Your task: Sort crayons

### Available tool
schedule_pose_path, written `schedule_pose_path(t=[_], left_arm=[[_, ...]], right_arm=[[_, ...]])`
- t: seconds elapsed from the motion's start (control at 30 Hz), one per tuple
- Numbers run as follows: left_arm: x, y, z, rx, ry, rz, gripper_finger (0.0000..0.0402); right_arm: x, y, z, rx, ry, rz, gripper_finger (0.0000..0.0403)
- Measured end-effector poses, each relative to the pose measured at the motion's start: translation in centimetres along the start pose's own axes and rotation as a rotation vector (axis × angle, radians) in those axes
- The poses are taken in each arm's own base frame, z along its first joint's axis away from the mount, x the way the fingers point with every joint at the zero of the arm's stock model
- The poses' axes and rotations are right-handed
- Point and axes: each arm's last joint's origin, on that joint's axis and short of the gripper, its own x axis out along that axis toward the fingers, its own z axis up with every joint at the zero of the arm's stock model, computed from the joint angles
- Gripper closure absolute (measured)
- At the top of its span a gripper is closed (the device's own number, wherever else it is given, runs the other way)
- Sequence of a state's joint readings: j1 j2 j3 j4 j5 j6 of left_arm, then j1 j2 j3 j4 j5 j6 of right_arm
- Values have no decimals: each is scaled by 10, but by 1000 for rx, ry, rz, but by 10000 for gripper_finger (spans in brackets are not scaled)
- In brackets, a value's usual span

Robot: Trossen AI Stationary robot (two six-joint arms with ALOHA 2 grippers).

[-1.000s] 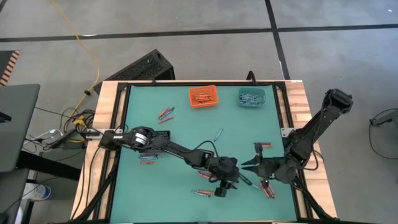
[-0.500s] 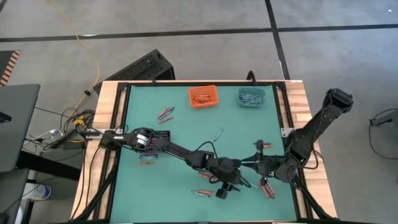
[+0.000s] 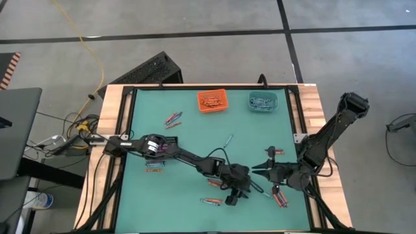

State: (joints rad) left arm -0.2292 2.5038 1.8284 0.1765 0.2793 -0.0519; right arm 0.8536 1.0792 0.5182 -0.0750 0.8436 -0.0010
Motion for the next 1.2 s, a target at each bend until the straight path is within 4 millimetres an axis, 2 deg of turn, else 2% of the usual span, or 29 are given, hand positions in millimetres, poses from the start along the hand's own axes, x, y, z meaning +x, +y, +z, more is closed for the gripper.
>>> schedule_pose_path(t=[0.3, 0.4, 0.53, 0.73, 0.97, 1.1, 1.2], left_arm=[[-6, 14, -7, -85, 94, -1, 276], [-8, 18, -4, -102, 131, -11, 276], [-14, 20, 7, -95, 231, 3, 276], [-30, 19, 31, -18, 406, 122, 276], [-46, 4, 62, 80, 493, 218, 276], [-48, -3, 64, 104, 524, 291, 276], [-49, -4, 62, 37, 539, 401, 276]], right_arm=[[0, 1, 0, -2, -1, 5, 339], [0, 1, 0, -2, -1, 6, 339], [0, 1, 0, -2, -1, 6, 339], [0, 1, 0, -2, -1, 6, 339], [0, 1, 0, -1, 0, 6, 339], [0, 1, 0, -1, 0, 6, 339], [0, 1, 0, -1, -1, 7, 339]])
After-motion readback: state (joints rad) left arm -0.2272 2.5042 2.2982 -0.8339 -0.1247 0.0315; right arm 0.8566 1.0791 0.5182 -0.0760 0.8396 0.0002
